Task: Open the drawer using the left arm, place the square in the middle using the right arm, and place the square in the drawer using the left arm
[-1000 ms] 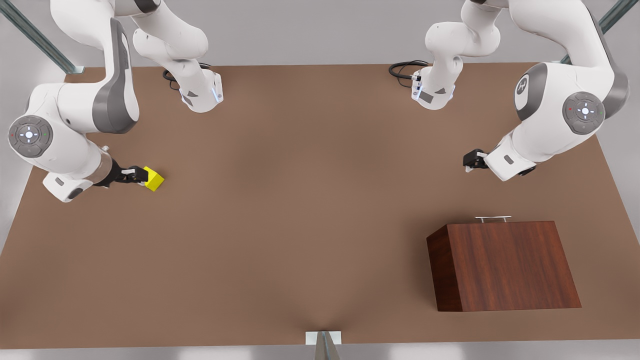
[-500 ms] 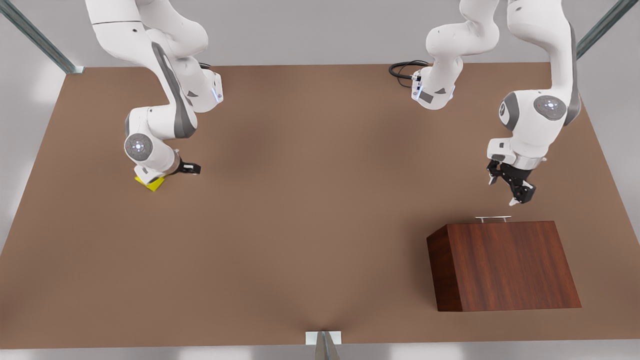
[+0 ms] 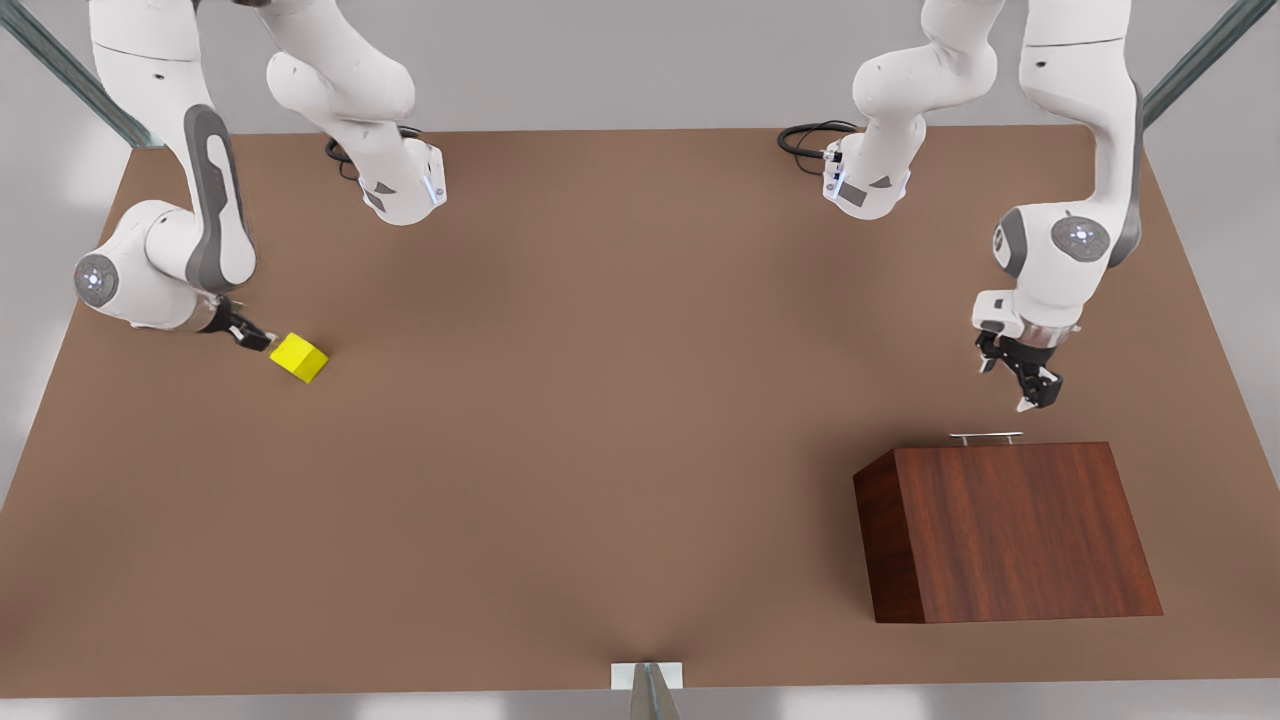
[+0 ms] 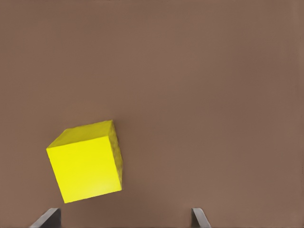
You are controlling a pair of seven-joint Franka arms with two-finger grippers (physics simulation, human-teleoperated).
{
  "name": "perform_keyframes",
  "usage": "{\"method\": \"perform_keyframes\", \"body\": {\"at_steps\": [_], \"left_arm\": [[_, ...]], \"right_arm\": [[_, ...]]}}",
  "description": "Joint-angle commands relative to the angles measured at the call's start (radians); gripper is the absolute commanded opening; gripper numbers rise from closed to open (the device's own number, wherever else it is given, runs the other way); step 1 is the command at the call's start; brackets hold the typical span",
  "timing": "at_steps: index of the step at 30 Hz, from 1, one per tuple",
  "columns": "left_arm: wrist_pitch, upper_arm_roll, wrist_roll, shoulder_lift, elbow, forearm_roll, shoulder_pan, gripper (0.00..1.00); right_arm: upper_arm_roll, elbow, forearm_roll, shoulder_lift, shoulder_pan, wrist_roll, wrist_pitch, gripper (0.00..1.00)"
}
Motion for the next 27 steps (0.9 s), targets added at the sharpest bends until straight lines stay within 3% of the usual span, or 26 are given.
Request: {"method": "perform_keyframes", "body": {"at_steps": [1,10,15,27], "left_arm": [[0.002,0.0,0.0,0.001,0.001,0.042,-0.044,1.0],[0.009,0.0,-0.003,0.044,0.024,0.053,-0.044,1.0],[0.008,0.0,-0.002,0.054,0.053,0.222,-0.042,1.0],[0.048,0.003,-0.003,0.099,0.067,0.323,-0.008,1.0]], "right_arm": [[0.001,-0.001,0.0,0.005,0.169,-0.001,0.006,1.0],[0.024,0.015,0.026,0.083,0.144,-0.07,0.043,1.0],[0.024,0.008,0.028,0.118,0.15,-0.071,0.124,1.0],[0.026,-0.015,0.077,0.118,0.134,-0.163,0.115,1.0]]}}
